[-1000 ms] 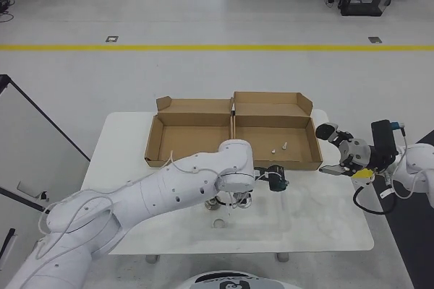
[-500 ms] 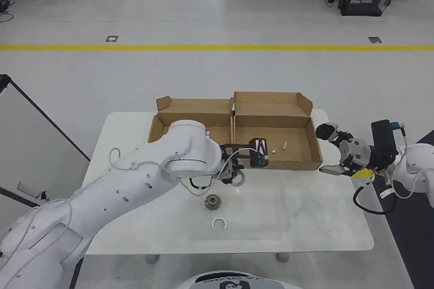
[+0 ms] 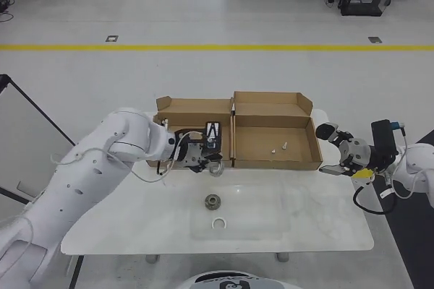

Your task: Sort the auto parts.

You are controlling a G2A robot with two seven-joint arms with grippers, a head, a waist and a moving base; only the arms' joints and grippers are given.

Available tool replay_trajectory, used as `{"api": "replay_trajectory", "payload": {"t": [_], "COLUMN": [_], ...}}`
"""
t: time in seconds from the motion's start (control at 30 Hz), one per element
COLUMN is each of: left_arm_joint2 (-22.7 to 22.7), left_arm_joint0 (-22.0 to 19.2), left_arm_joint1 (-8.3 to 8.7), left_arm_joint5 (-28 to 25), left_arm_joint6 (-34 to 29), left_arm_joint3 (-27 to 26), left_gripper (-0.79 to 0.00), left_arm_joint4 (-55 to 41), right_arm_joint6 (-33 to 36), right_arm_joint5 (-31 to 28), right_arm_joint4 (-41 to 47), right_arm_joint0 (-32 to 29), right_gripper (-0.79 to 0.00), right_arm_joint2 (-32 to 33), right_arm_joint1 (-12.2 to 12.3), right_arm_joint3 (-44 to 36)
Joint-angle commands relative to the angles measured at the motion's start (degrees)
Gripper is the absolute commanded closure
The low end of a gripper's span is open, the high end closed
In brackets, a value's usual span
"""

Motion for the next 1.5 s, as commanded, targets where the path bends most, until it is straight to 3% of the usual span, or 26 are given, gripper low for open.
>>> {"api": "replay_trajectory", "payload": {"t": [0.0, 0.37, 0.6, 1.47], "left_arm_joint2": [-0.8, -2.0, -1.2, -1.2], "left_arm_joint0": [0.4, -0.6, -1.6, -1.6], "left_arm_joint1": [0.99, 5.83, 8.91, 8.91], "left_arm_joint5": [-1.9, -1.9, -1.9, -1.9], "left_arm_joint6": [2.7, 16.1, 28.2, 28.2], "left_arm_joint3": [0.3, -2.1, -4.3, -4.3], "left_gripper": [0.0, 0.0, 0.0, 0.0], "left_arm_joint4": [-1.4, -11.6, -14.8, -14.8], "right_arm_joint6": [-0.1, -0.1, -0.1, -0.1], "right_arm_joint5": [0.0, 0.0, 0.0, 0.0], "right_arm_joint4": [0.0, 0.0, 0.0, 0.0], "right_arm_joint0": [0.0, 0.0, 0.0, 0.0], "right_gripper": [-0.785, -0.785, -0.785, -0.785], "right_arm_joint2": [0.0, 0.0, 0.0, 0.0], "right_arm_joint1": [0.0, 0.0, 0.0, 0.0], "right_arm_joint3": [0.0, 0.0, 0.0, 0.0]}}
